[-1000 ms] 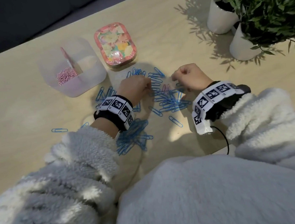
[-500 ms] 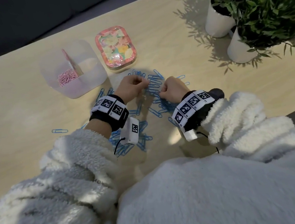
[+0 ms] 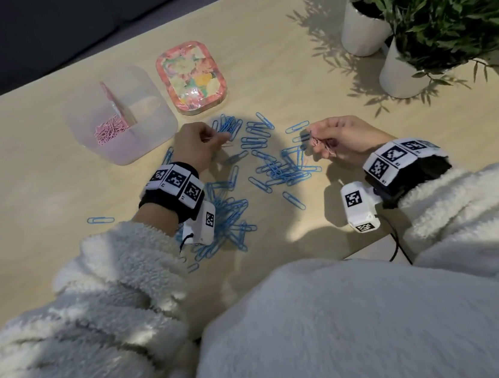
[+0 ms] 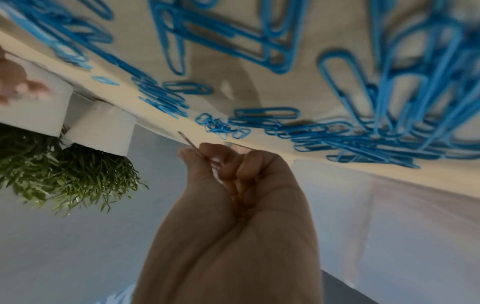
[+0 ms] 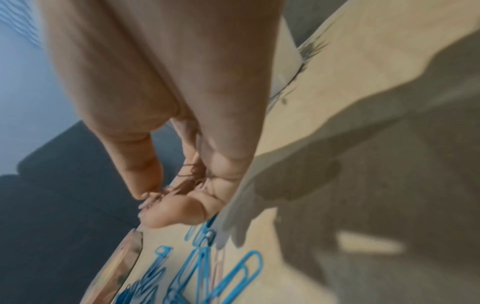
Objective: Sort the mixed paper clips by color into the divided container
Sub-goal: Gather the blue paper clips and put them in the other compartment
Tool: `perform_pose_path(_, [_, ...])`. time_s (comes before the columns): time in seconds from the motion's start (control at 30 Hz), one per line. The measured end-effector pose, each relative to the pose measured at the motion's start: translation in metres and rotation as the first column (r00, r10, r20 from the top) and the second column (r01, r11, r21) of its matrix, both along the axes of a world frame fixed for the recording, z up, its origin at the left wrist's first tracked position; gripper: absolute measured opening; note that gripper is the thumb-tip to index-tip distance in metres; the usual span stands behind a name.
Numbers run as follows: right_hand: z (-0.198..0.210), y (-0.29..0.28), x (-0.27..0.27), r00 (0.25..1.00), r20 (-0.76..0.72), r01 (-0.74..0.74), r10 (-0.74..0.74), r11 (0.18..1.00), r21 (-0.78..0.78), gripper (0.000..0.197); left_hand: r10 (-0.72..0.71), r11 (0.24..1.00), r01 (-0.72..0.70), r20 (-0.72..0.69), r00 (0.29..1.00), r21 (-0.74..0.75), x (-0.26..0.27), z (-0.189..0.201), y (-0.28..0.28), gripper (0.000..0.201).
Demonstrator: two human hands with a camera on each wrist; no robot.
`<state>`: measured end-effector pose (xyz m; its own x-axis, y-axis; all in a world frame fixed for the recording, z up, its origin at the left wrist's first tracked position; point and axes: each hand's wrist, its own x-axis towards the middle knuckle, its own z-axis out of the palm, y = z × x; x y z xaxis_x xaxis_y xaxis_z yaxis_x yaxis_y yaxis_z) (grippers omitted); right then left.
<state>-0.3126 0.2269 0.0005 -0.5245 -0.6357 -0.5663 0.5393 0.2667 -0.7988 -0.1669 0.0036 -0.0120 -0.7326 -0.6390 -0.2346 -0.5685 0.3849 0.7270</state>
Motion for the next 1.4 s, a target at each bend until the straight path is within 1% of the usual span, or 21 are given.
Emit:
perform_pose_path(0.1, [-0.006, 0.009, -0.004, 0.990, 0.102, 0.093, -0.100, 0.993, 0.073, 0.028, 0.018, 1.000, -0.018, -0.020, 1.000, 0.013, -0.004, 0.000, 0.006, 0.017])
perform_pose_path(0.17, [-0.009, 0.011, -0.004, 0.976, 0.153, 0.131, -0.153, 0.981, 0.142, 0.028, -0.017, 1.000, 0.017, -0.028, 0.999, 0.009, -0.006, 0.001, 0.009, 0.016])
perform_pose_path(0.2, [-0.008, 0.011, -0.001, 0.980, 0.118, 0.135, -0.158, 0.974, 0.180, 0.028, -0.037, 0.999, 0.038, -0.024, 0.999, 0.014, -0.006, 0.001, 0.011, 0.016])
perform_pose_path(0.23, [-0.012, 0.011, 0.001, 0.988, 0.020, 0.142, -0.150, 0.963, 0.228, 0.030, -0.051, 0.998, 0.052, -0.020, 0.998, 0.022, -0.007, 0.002, 0.011, 0.015])
perform_pose_path(0.27, [-0.015, 0.011, 0.005, 0.986, -0.139, 0.131, -0.096, 0.952, 0.275, 0.033, -0.057, 0.998, 0.058, -0.017, 0.998, 0.036, -0.007, 0.002, 0.012, 0.015])
perform_pose_path(0.3, [-0.020, 0.012, 0.007, 0.949, -0.315, 0.103, 0.001, 0.945, 0.311, 0.035, -0.056, 0.996, 0.058, -0.024, 0.998, 0.062, -0.007, 0.002, 0.012, 0.014])
perform_pose_path(0.37, [-0.029, 0.013, 0.011, 0.783, -0.572, -0.007, 0.244, 0.923, 0.384, 0.029, -0.034, 0.987, 0.041, -0.046, 0.998, 0.157, -0.008, 0.004, 0.015, 0.014])
perform_pose_path(0.47, [-0.032, 0.016, 0.012, 0.547, -0.647, -0.105, 0.532, 0.810, 0.577, 0.003, 0.013, 0.927, -0.003, -0.024, 1.000, 0.374, -0.014, 0.009, 0.030, 0.022])
perform_pose_path(0.5, [-0.031, 0.017, 0.013, 0.504, -0.653, -0.104, 0.565, 0.790, 0.604, 0.007, -0.005, 0.916, 0.009, -0.010, 1.000, 0.401, -0.017, 0.009, 0.037, 0.026])
perform_pose_path(0.57, [-0.028, 0.017, 0.016, 0.483, -0.667, -0.096, 0.567, 0.792, 0.603, 0.016, -0.134, 0.939, 0.129, -0.005, 0.991, 0.319, -0.022, 0.009, 0.055, 0.028])
perform_pose_path(0.63, [-0.025, 0.016, 0.021, 0.455, -0.680, -0.101, 0.575, 0.792, 0.602, 0.021, -0.346, 0.932, 0.340, 0.021, 0.938, 0.128, -0.026, 0.008, 0.074, 0.021])
perform_pose_path(0.73, [-0.019, 0.014, 0.028, 0.378, -0.669, -0.157, 0.640, 0.757, 0.635, 0.021, -0.540, 0.819, 0.564, 0.187, 0.820, -0.106, -0.026, 0.004, 0.091, 0.020])
perform_pose_path(0.8, [-0.016, 0.013, 0.029, 0.299, -0.673, -0.183, 0.676, 0.733, 0.655, 0.018, -0.558, 0.795, 0.594, 0.237, 0.795, -0.123, -0.023, 0.002, 0.087, 0.028])
perform_pose_path(0.87, [-0.015, 0.012, 0.028, 0.209, -0.670, -0.187, 0.712, 0.702, 0.688, 0.018, -0.520, 0.834, 0.548, 0.241, 0.820, -0.066, -0.015, -0.001, 0.074, 0.033])
perform_pose_path(0.97, [-0.016, 0.011, 0.028, 0.142, -0.648, -0.188, 0.748, 0.663, 0.724, 0.019, -0.492, 0.863, 0.505, 0.209, 0.845, -0.010, 0.004, -0.003, 0.052, 0.025])
perform_pose_path(1.03, [-0.016, 0.010, 0.030, 0.153, -0.647, -0.206, 0.747, 0.664, 0.719, 0.017, -0.476, 0.871, 0.490, 0.183, 0.860, -0.032, 0.015, -0.003, 0.044, 0.012])
perform_pose_path(1.1, [-0.016, 0.008, 0.030, 0.182, -0.629, -0.243, 0.756, 0.654, 0.716, 0.013, -0.476, 0.864, 0.496, 0.185, 0.860, -0.080, 0.022, -0.002, 0.042, 0.008])
perform_pose_path(1.23, [-0.018, 0.000, 0.027, 0.220, -0.575, -0.342, 0.788, 0.614, 0.711, 0.006, -0.508, 0.835, 0.543, 0.252, 0.823, -0.090, 0.039, 0.001, 0.045, 0.025])
perform_pose_path(1.27, [-0.019, -0.002, 0.026, 0.278, -0.580, -0.365, 0.766, 0.643, 0.673, 0.008, -0.502, 0.840, 0.536, 0.251, 0.828, -0.088, 0.043, 0.003, 0.043, 0.028])
perform_pose_path(1.33, [-0.015, -0.005, 0.024, 0.523, -0.572, -0.347, 0.631, 0.771, 0.534, 0.014, -0.420, 0.892, 0.440, 0.172, 0.891, -0.103, 0.048, 0.014, 0.033, 0.023])
perform_pose_path(1.4, [-0.004, -0.012, 0.021, 0.759, -0.471, -0.257, 0.449, 0.872, 0.417, 0.025, -0.230, 0.956, 0.229, 0.017, 0.973, -0.182, 0.050, 0.032, 0.011, 0.016])
